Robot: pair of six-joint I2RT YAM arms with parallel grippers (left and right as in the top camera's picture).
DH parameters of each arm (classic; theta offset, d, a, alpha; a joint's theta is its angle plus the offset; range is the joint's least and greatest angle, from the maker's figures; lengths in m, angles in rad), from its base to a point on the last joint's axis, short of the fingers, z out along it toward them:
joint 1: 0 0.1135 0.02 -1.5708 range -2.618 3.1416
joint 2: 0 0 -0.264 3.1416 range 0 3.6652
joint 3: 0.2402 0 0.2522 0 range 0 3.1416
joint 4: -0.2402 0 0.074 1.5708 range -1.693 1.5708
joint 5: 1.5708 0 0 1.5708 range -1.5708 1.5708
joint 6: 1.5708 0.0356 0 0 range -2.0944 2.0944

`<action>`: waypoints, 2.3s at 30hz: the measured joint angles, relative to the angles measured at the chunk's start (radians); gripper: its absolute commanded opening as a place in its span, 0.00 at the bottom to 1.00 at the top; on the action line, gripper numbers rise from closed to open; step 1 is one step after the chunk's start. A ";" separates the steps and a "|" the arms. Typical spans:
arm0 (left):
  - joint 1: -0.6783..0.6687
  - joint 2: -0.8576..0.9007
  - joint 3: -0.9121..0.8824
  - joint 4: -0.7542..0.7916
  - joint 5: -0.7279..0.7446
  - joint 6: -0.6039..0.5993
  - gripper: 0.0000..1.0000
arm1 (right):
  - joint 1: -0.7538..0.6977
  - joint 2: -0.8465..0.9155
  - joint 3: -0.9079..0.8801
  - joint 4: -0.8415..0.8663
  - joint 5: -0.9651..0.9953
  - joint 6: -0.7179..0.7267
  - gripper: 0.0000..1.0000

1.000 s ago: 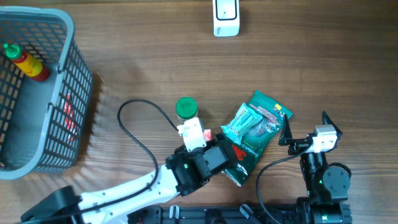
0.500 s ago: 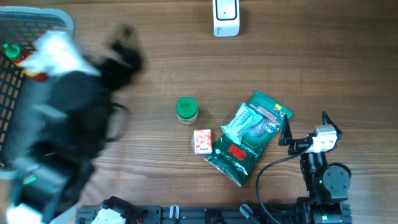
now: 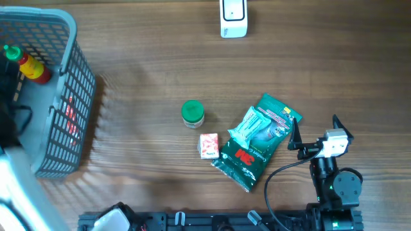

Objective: Scan the item barcode
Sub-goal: 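Move the left gripper back into the basket toward the red tube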

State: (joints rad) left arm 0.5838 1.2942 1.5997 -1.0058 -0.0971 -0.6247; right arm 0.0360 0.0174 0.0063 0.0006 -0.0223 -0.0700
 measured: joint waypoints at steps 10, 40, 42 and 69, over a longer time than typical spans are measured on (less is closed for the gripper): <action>0.058 0.392 -0.002 -0.114 0.201 0.188 1.00 | 0.000 0.000 0.000 0.000 0.000 0.000 1.00; 0.058 0.752 -0.023 -0.174 0.107 0.291 1.00 | 0.000 0.000 0.000 0.000 0.000 0.000 1.00; 0.058 0.752 -0.023 -0.177 0.062 0.291 1.00 | 0.000 0.000 0.000 0.000 0.000 0.000 1.00; 0.006 0.813 -0.009 -0.196 0.035 0.402 1.00 | 0.000 0.000 0.000 0.000 0.000 0.000 1.00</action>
State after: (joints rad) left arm 0.5900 2.1067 1.5906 -1.2015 -0.0624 -0.2230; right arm 0.0360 0.0174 0.0059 0.0006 -0.0223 -0.0700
